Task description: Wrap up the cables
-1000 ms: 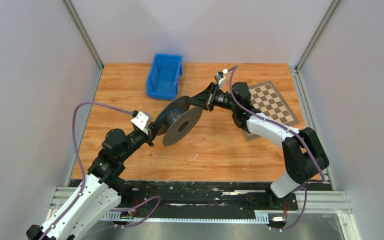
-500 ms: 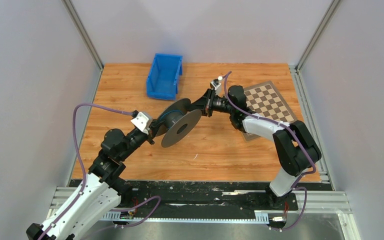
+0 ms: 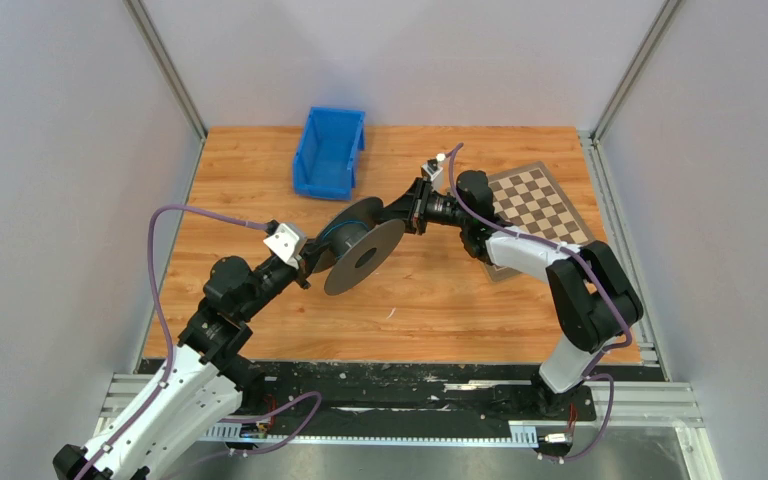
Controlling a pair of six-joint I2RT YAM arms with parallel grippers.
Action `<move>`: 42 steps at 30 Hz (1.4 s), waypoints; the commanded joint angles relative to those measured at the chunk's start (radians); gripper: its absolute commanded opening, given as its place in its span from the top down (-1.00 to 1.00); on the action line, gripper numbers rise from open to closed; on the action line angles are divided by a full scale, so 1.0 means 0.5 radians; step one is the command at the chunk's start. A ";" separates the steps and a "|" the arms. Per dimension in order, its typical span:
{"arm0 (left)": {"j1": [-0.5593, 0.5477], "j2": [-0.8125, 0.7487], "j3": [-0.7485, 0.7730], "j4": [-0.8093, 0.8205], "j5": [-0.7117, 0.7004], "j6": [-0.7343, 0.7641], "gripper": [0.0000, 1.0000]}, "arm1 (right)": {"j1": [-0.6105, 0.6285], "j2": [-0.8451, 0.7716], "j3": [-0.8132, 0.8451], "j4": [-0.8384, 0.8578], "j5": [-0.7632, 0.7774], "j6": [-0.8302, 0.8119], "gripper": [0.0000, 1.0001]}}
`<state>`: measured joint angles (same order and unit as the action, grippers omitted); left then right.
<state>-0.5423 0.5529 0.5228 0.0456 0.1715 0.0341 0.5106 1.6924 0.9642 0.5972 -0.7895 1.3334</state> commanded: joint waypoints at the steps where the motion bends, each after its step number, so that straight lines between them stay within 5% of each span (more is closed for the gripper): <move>1: 0.014 0.014 0.128 0.320 -0.193 -0.056 1.00 | 0.040 -0.117 0.045 -0.080 -0.143 -0.107 0.67; 29: 0.013 0.096 0.182 0.138 -0.178 -0.056 1.00 | -0.089 -0.284 0.016 -0.298 -0.081 -0.251 0.40; 42: 0.013 0.240 0.420 -0.307 -0.149 -0.185 1.00 | -0.331 -0.506 -0.007 -0.645 0.038 -0.830 -0.20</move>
<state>-0.5400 0.6720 0.6476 -0.1215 0.1051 -0.0193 0.3794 1.5120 0.9627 0.2996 -0.7639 1.0473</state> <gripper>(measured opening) 0.030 0.573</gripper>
